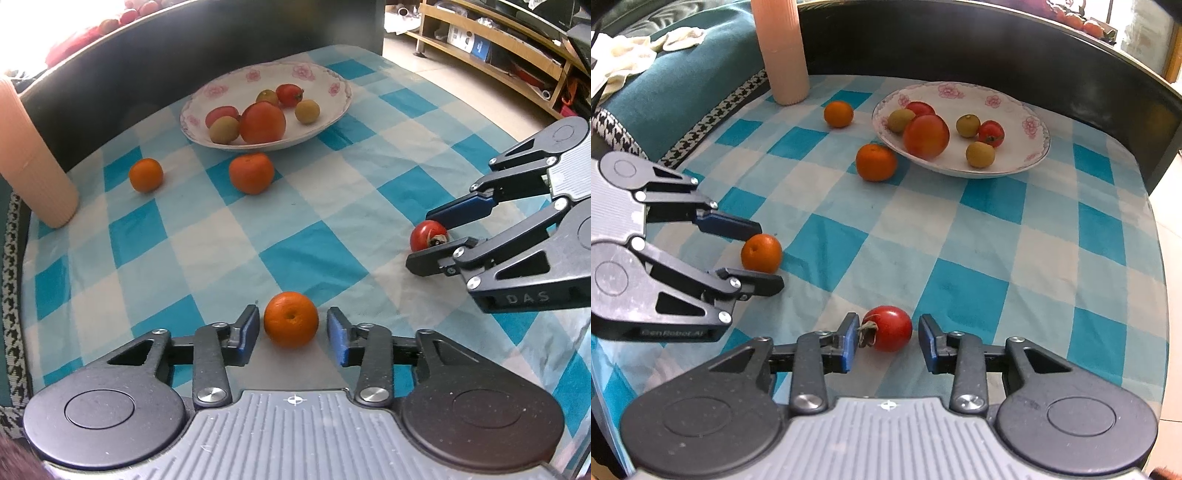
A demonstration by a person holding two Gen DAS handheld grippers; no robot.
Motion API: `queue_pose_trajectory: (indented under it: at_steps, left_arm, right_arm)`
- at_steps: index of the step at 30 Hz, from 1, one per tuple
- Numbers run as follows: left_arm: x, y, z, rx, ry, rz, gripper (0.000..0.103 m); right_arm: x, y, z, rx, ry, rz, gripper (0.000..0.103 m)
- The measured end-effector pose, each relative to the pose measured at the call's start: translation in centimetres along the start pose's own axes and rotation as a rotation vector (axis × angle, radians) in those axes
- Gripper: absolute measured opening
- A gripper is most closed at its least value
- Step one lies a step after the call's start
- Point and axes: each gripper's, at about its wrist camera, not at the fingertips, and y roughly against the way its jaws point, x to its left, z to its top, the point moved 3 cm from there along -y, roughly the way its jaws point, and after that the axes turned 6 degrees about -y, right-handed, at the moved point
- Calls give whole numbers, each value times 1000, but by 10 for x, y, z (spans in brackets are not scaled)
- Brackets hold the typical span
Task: Organize fruits
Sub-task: 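Close the right tool on the red cherry tomato while the left approaches an orange, then close the left tool on an orange while the right holds the cherry tomato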
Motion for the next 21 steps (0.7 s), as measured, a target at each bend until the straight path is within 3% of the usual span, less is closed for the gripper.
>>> queue_pose_trajectory:
  at_steps: [4,21]
  left_arm:
    - [-2,1,1,6,-13,9,39]
    - [0,9,26,-52,17,21,39]
  right_arm:
    - [2,-1,-2,14,11,-13,45]
    - [6,9,17,-31,-5,-18,43]
